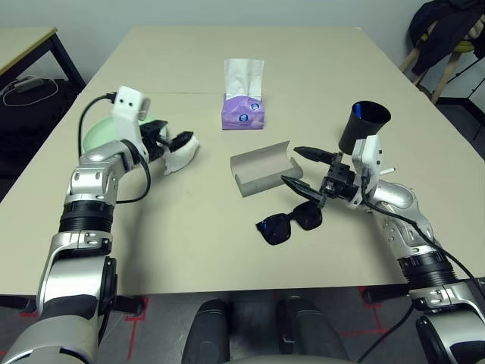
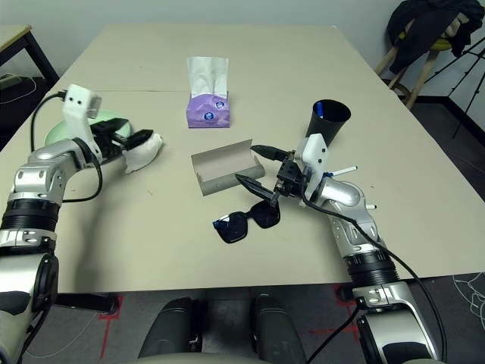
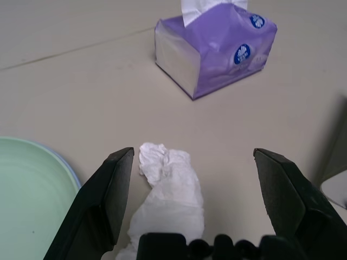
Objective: Organize and tidy the items on the table.
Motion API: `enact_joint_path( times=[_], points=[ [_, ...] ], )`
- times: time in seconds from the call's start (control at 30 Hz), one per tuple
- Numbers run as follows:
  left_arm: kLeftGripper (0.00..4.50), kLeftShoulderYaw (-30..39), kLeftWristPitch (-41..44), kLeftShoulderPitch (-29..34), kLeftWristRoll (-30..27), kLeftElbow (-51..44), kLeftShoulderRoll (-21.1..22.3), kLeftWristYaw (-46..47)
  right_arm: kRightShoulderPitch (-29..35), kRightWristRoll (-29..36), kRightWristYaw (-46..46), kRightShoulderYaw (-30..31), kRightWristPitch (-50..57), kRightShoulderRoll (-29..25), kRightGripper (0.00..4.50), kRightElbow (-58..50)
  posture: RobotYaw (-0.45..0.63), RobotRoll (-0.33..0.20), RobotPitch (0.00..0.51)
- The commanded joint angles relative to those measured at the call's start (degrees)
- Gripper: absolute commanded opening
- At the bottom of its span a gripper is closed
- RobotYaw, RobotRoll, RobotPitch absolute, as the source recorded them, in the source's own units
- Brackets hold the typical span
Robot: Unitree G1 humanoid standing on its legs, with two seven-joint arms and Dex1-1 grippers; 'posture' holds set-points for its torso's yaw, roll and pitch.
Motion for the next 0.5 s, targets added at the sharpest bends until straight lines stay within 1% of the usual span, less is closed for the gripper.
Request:
enact_joint_path(
  times=[0.03, 0.17, 0.23, 0.33, 0.4, 0.5],
  points=[
    [4.46, -1.4, 1.2, -0.6, 2.2, 2.7, 0.3, -0.4, 0.6, -0.1, -0.6, -0.6, 0.0, -0.2, 4.5, -1.1, 0.1, 0.0, 0.078],
    [4.46, -2.6, 1.5, -0.5, 3.6, 4.7, 1.4, -2.2, 1.1, -0.1, -0.4, -1.0, -0.5, -0.9, 4.5, -1.1, 0.1, 0.0, 0.079],
    [4.46, -4.1, 0.0, -0.7, 5.7, 6.8, 2.1, -3.1, 0.6, 0.0, -0.5, -1.2, -0.6, -1.1, 4.5, -0.9, 0.09, 0.0, 0.095],
    [4.46, -5.1, -1.6, -1.5, 7.7, 10.1, 2.2, -3.1, 0.2, -0.1, -0.7, -1.3, -1.1, -1.0, 4.5, -0.7, 0.08, 0.0, 0.092],
    [4.46, -4.8, -1.8, -2.1, 7.8, 11.9, 1.7, -3.2, 0.1, -0.2, -1.0, -1.3, -1.3, -0.8, 4.5, -0.6, 0.09, 0.0, 0.092],
    [3.85, -4.5, -2.1, -2.6, 7.7, 13.0, 1.2, -4.2, 0.3, -0.2, -1.4, -1.3, -1.7, -0.4, 4.5, -0.6, 0.08, 0.0, 0.089]
  ],
)
